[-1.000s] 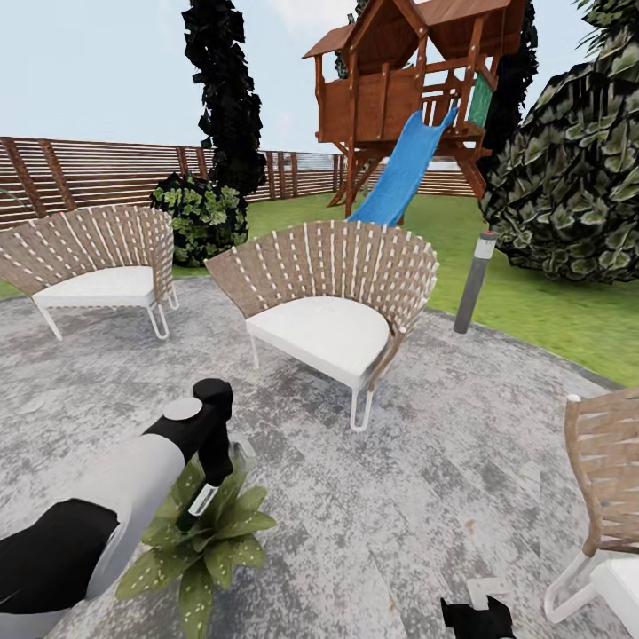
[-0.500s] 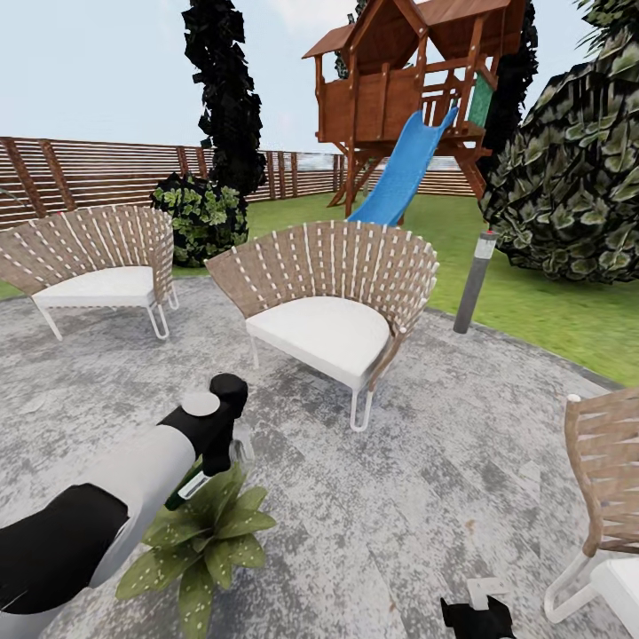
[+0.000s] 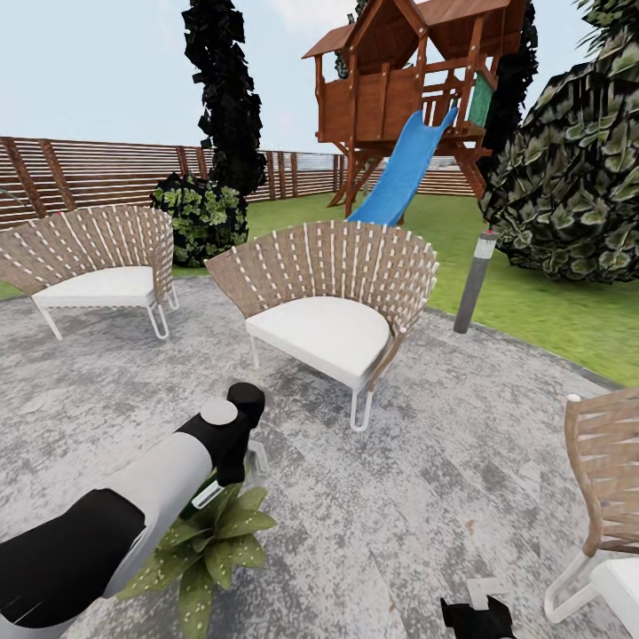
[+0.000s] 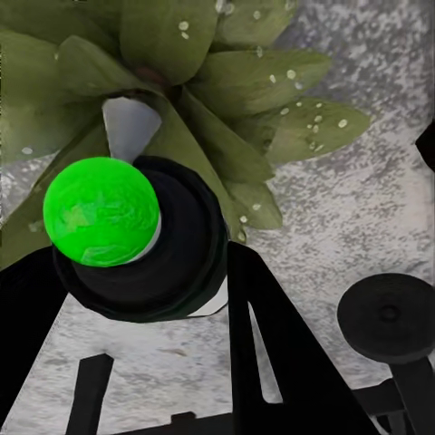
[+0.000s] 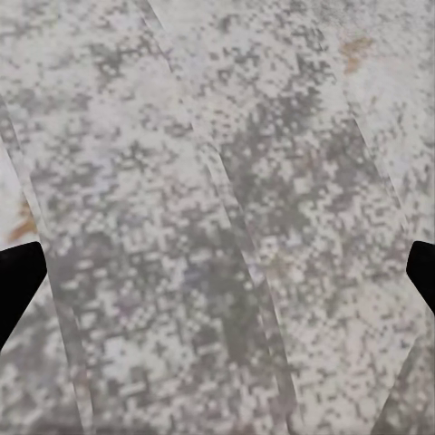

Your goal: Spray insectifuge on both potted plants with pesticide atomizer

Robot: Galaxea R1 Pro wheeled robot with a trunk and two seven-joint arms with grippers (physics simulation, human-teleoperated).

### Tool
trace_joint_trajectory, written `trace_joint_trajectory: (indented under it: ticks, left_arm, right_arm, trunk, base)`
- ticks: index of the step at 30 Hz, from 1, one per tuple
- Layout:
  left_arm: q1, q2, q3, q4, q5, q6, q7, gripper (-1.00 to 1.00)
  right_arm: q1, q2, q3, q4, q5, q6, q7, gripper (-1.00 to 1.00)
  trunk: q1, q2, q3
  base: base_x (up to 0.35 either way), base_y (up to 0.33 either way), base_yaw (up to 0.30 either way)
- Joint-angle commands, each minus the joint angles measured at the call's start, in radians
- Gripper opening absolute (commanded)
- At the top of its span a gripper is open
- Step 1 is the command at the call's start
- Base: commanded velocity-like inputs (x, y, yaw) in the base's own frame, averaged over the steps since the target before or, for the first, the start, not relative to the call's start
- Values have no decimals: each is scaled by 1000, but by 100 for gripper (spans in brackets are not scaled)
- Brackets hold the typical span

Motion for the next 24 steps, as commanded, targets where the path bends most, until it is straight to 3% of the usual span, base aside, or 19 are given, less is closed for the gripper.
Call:
trace_joint_trajectory:
  ticks: [1, 8, 11, 13, 14, 16, 21, 22, 24]
  left_arm:
    - [-1, 1, -4, -1, -6, 11, -8, -100]
    - [-2, 12, -7, 0, -6, 5, -8, -100]
    - [-1, 34, -5, 3, -4, -6, -8, -100]
    - [-1, 59, 0, 6, 1, -19, -8, -100]
    - [0, 102, 6, 7, 9, -38, -8, -100]
    - [0, 126, 14, 7, 24, -42, -8, -100]
    - [1, 187, 30, 7, 103, -47, -8, -100]
    - [19, 213, 31, 7, 140, -48, -8, -100]
    - [62, 228, 33, -1, 147, -47, -8, -100]
  right_arm:
    - [-1, 0, -7, 2, 10, -4, -2, 100]
    - [-1, 0, -7, 2, 10, -4, -2, 100]
    - [-1, 0, -7, 2, 10, -4, -2, 100]
    - [-1, 0, -7, 2, 10, -4, -2, 100]
    - [-1, 0, -7, 2, 10, -4, -2, 100]
    - [-1, 0, -7, 2, 10, -4, -2, 100]
    - [-1, 0, -7, 2, 10, -4, -2, 100]
    - [-1, 0, -7, 3, 10, -3, -2, 100]
    - [-1, 1, -7, 3, 11, -3, -2, 100]
  trunk:
    - [0, 0, -1]
    - [0, 0, -1]
    - [0, 0, -1]
    - [0, 0, -1]
    - [0, 0, -1]
    - [0, 0, -1]
    - [0, 0, -1]
    - [0, 0, -1]
    - [0, 0, -1]
  base:
    - [0, 0, 0]
    - [0, 0, 0]
    - [0, 0, 0]
    - [0, 0, 0]
    - [0, 0, 0]
    - [0, 0, 0]
    - [0, 0, 0]
    - [0, 0, 0]
    - [0, 0, 0]
